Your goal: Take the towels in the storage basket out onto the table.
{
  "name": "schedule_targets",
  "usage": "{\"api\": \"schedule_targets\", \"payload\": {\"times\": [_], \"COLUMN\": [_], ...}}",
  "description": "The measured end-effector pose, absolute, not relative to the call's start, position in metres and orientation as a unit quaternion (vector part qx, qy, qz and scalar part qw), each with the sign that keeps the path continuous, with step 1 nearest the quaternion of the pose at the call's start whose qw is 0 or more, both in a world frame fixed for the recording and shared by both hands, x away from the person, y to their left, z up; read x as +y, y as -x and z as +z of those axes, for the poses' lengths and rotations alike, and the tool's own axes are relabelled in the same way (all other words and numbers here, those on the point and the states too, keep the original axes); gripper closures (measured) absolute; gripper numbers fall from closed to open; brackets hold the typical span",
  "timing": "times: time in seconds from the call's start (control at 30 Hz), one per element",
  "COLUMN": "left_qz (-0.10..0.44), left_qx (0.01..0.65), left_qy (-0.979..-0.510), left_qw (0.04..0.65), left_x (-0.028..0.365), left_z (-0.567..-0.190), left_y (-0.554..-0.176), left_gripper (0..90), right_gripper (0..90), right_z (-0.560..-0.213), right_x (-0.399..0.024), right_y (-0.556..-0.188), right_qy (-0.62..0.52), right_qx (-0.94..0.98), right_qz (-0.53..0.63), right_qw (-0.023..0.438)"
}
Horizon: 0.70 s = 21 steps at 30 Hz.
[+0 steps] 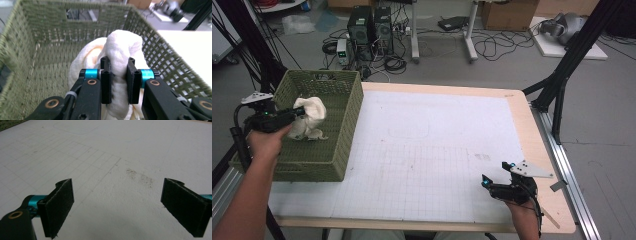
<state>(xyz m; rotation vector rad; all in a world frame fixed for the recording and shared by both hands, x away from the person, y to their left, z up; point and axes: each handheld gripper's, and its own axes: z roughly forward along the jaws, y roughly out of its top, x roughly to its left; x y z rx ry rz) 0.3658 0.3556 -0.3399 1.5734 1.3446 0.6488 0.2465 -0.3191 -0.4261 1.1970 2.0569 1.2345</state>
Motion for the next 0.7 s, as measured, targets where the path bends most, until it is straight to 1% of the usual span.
{"api": "schedule_targets", "payload": {"times": [0.3,0.5,0.7], "left_qz": [0.274,0.293,0.292], "left_qx": [0.516,0.489,0.468], "left_qy": [-0.610,-0.611,-0.604], "left_qw": [0.535,0.549,0.575], "left_x": [0.357,0.350,0.342], "left_z": [-0.310,-0.289,-0.275], "left_y": [-0.347,-0.337,-0.330], "left_gripper": [77.8,77.9,78.0], "right_gripper": [10.6,10.6,10.6], "right_z": [-0.424,-0.424,-0.424], "right_x": [-0.317,-0.318,-0.317], "right_y": [-0.246,-0.246,-0.246], "right_qy": [-0.432,-0.431,-0.429], "right_qx": [0.746,0.747,0.747], "right_qz": [0.455,0.454,0.454], "right_qw": [0.224,0.226,0.227]}}
